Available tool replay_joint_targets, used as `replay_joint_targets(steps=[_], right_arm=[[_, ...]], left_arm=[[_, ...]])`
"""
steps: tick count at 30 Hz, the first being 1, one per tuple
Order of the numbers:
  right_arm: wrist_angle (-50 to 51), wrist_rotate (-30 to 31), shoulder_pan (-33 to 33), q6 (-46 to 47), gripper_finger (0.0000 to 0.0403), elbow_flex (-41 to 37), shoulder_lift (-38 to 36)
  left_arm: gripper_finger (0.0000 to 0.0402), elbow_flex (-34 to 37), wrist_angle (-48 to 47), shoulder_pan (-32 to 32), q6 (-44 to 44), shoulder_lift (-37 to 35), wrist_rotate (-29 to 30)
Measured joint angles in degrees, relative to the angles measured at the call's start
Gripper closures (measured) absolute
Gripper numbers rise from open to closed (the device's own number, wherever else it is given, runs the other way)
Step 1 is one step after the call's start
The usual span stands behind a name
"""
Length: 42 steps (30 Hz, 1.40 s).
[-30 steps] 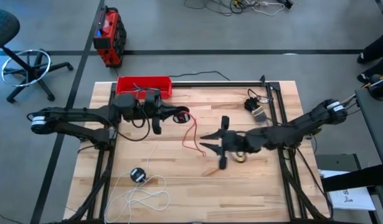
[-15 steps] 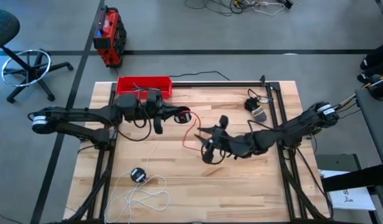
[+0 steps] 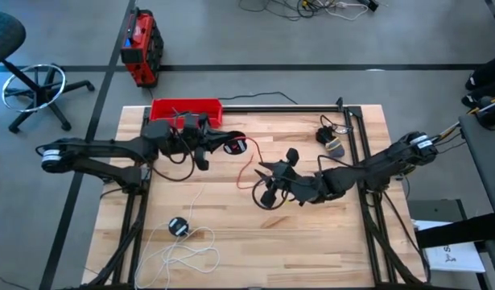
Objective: Coil cords
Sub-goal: Coil the red wire onto the black spool
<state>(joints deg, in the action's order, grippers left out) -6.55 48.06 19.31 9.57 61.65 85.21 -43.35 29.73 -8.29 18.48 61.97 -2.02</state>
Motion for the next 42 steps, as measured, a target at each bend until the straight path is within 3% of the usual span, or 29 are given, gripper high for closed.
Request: replay_joint_targets(steps=[5, 10, 14, 24, 31, 36, 42], right_arm=[[-1.6, 0.3, 3.3, -8.9, 0.0284, 1.5, -2.9], [-1.0, 7.7, 5.5, -16.7, 0.0262, 4.5, -4.6], [-1.6, 9.0, 5.9, -18.6, 0.0249, 6.3, -4.9], [-1.9, 8.8, 4.9, -25.7, 0.0252, 12.5, -4.2], [-1.5, 8.2, 7.5, -35.6, 0.0263, 18.2, -4.2], [-1.4, -0.1, 6.9, -35.7, 0.0269, 18.5, -4.2], [-1.4, -4.6, 6.2, -33.0, 0.0281, 18.0, -4.0]], left_arm=[[0.0401, 0.0, 8.3, 0.0, 0.2, 2.6, 0.0], [0.0401, 0.0, 25.2, 0.0, -1.5, 6.9, 0.0], [0.0401, -0.2, 32.8, -0.3, -1.5, 9.8, 0.0], [0.0401, -2.0, 34.9, -0.2, -0.2, 15.1, -1.0], [0.0401, -2.0, 42.2, 0.8, 1.3, 15.6, -13.5], [0.0401, -2.0, 41.9, 2.6, -2.5, 15.7, -15.6], [0.0401, -1.9, 42.3, 6.2, -9.2, 15.7, -18.8]])
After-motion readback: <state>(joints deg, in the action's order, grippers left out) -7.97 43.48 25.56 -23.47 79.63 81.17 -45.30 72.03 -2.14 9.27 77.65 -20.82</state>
